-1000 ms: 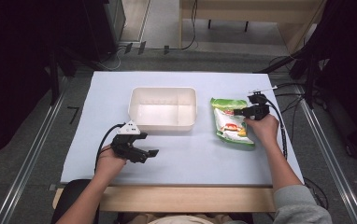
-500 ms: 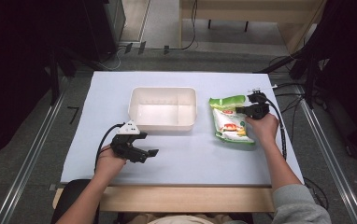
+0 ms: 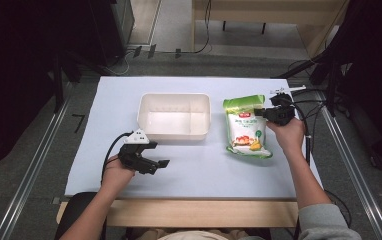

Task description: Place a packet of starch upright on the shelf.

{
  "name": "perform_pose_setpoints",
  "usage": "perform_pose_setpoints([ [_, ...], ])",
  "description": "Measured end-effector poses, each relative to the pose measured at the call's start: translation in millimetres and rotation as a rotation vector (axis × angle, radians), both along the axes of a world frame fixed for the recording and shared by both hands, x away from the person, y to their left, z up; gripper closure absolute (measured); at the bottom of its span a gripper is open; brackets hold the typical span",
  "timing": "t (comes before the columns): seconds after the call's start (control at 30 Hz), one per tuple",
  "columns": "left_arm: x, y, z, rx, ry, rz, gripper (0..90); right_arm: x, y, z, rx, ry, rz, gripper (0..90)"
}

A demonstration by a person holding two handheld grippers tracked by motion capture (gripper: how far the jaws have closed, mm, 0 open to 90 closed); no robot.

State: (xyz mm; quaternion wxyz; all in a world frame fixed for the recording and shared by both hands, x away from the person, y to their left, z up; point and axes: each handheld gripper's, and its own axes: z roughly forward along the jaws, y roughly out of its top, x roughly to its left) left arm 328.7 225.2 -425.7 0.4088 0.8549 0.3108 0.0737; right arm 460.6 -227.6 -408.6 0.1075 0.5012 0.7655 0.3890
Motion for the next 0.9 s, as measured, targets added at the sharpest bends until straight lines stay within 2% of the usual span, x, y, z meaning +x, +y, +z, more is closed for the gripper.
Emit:
perform_pose_setpoints([
  [0.57,0.6,0.0,0.4,-0.006,0.002,0.001,16.7,-33.3,16.3,48.4,0.046,-0.066,0.120,90.0],
  [0.7,0.7,-0.4,0.3,-0.008,0.000,0.001,16.7,-39.3,17.8,60.6,0.051,-0.099,0.129,90.0],
  [0.9,1.1,-0.2,0.5,-0.002,0.000,0.001,16.7,-45.7,14.5,76.4,0.049,-0.148,0.114,90.0],
])
